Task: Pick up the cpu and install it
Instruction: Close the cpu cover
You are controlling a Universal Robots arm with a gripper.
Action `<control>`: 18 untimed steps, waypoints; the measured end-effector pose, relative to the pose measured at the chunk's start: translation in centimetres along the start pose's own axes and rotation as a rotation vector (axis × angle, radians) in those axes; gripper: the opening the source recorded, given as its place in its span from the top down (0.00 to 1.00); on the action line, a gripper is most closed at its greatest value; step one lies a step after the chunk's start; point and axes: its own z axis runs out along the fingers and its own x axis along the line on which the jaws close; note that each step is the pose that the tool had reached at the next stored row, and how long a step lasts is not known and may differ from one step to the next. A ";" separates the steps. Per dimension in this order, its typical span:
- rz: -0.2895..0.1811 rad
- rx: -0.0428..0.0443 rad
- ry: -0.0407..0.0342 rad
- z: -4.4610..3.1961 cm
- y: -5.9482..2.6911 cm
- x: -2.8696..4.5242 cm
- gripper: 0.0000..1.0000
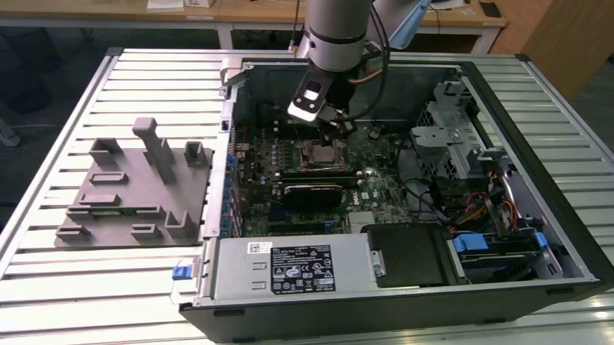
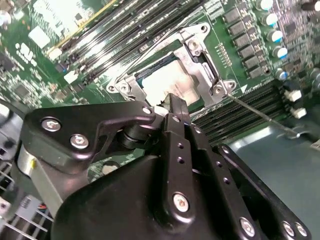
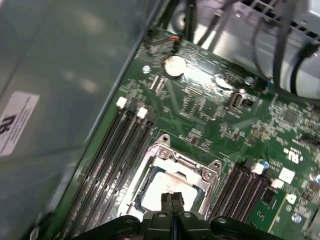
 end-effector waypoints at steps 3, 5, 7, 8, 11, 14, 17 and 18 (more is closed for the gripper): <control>-0.054 0.0001 0.0014 0.00 0.00 0.00 0.89; -0.092 0.0002 0.0025 0.01 0.00 0.00 0.89; -0.128 0.0003 0.0034 0.01 0.00 0.00 0.89; -0.145 0.0003 0.0039 0.02 0.00 0.00 0.89; -0.199 0.0005 0.0053 0.02 0.00 0.00 0.89; -0.254 0.0006 0.0068 0.02 0.00 0.00 0.89; -0.308 0.0007 0.0082 0.02 0.00 0.00 0.89; -0.326 0.0008 0.0087 0.02 0.00 0.00 0.89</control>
